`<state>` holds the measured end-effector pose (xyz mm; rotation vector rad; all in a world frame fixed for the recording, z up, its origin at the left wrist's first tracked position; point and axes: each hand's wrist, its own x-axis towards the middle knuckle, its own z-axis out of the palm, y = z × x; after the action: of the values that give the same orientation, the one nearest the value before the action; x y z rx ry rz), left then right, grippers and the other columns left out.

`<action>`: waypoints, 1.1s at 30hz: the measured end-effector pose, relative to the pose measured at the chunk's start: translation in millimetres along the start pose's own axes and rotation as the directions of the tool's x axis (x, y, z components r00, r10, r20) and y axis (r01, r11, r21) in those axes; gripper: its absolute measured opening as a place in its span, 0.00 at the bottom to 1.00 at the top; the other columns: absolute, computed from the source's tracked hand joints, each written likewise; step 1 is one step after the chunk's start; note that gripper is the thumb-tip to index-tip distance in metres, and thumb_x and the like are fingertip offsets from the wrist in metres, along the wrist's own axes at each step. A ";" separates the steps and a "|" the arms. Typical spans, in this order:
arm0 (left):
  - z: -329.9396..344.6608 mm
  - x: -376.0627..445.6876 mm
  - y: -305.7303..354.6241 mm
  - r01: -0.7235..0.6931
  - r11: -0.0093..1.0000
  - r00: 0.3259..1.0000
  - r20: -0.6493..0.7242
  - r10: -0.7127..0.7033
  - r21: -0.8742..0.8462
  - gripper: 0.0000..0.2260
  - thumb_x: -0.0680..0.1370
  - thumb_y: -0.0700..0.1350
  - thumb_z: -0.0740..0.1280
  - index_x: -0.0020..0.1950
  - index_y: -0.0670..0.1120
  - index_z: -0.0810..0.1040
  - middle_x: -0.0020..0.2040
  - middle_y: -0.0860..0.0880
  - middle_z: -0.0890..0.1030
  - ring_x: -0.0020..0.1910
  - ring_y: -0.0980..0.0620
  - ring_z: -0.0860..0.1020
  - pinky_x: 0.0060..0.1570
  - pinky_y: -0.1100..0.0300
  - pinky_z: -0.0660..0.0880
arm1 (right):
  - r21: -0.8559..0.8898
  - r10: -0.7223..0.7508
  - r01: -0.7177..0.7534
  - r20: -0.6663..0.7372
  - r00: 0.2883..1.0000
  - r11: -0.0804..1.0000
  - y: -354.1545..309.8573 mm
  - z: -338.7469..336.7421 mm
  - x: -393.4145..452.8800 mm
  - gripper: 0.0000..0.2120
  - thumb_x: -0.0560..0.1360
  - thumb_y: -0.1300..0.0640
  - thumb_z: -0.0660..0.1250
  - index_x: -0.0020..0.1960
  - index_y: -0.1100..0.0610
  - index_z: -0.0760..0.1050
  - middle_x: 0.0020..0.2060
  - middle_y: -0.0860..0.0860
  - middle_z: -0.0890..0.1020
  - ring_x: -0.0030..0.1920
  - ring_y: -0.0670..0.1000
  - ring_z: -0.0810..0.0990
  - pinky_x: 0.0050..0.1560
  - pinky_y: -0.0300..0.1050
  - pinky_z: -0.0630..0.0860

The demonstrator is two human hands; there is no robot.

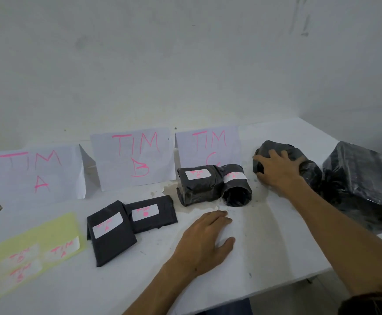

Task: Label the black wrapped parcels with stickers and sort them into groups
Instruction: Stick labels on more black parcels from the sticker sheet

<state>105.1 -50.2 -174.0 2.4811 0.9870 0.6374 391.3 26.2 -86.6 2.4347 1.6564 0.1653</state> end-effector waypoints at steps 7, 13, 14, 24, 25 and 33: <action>-3.1 0.2 3.4 0.010 1.000 1.000 0.016 -0.010 -0.004 0.28 0.79 0.63 0.57 0.75 0.52 0.71 0.77 0.54 0.69 0.75 0.56 0.67 0.76 0.59 0.63 | -0.058 -0.107 0.114 0.118 0.987 0.992 -1.6 -11.6 2.7 0.29 0.76 0.50 0.71 0.72 0.41 0.63 0.73 0.57 0.59 0.72 0.68 0.59 0.62 0.80 0.67; -2.2 0.6 2.1 0.004 1.000 1.000 0.005 -0.004 -0.007 0.26 0.79 0.61 0.60 0.74 0.51 0.73 0.76 0.54 0.71 0.74 0.55 0.68 0.75 0.59 0.64 | -0.060 -0.085 0.083 -0.036 0.996 0.995 2.4 -1.4 -5.3 0.30 0.75 0.46 0.69 0.72 0.45 0.59 0.69 0.57 0.64 0.67 0.67 0.65 0.57 0.72 0.76; -2.2 0.7 1.7 0.001 1.000 1.000 0.004 -0.001 -0.004 0.25 0.79 0.61 0.60 0.74 0.51 0.73 0.76 0.54 0.71 0.74 0.55 0.68 0.75 0.60 0.63 | -0.050 -0.095 0.092 -0.046 0.994 0.995 3.9 -1.5 -5.8 0.29 0.74 0.46 0.69 0.70 0.45 0.60 0.67 0.56 0.65 0.66 0.66 0.66 0.56 0.70 0.77; -3.2 0.2 2.5 -0.005 1.000 1.000 0.003 0.005 -0.010 0.25 0.80 0.61 0.60 0.74 0.52 0.72 0.76 0.54 0.70 0.75 0.56 0.67 0.75 0.61 0.62 | 0.290 0.209 -0.085 -0.432 0.877 0.953 9.6 -6.3 -9.8 0.28 0.73 0.55 0.68 0.68 0.63 0.62 0.53 0.66 0.73 0.46 0.69 0.78 0.38 0.54 0.71; -3.8 0.7 2.5 -0.006 1.000 1.000 0.001 0.006 -0.009 0.25 0.80 0.61 0.60 0.74 0.52 0.72 0.76 0.54 0.70 0.74 0.56 0.68 0.75 0.62 0.62 | 0.405 0.307 -0.117 -0.446 0.841 0.907 11.9 -10.2 -10.7 0.28 0.74 0.57 0.67 0.69 0.65 0.61 0.52 0.67 0.74 0.46 0.70 0.79 0.38 0.54 0.69; -7.2 0.3 4.8 -0.002 1.000 1.000 0.013 0.002 -0.020 0.24 0.80 0.60 0.61 0.73 0.52 0.74 0.75 0.55 0.71 0.74 0.57 0.68 0.75 0.61 0.63 | 0.999 0.689 -0.048 0.037 0.723 -0.002 21.5 -53.0 -26.2 0.18 0.78 0.51 0.63 0.63 0.60 0.66 0.55 0.56 0.73 0.43 0.51 0.75 0.45 0.49 0.75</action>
<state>104.0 -51.8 -165.5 2.4664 0.9687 0.6278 390.6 -0.8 -29.9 4.3025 1.1559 -0.5619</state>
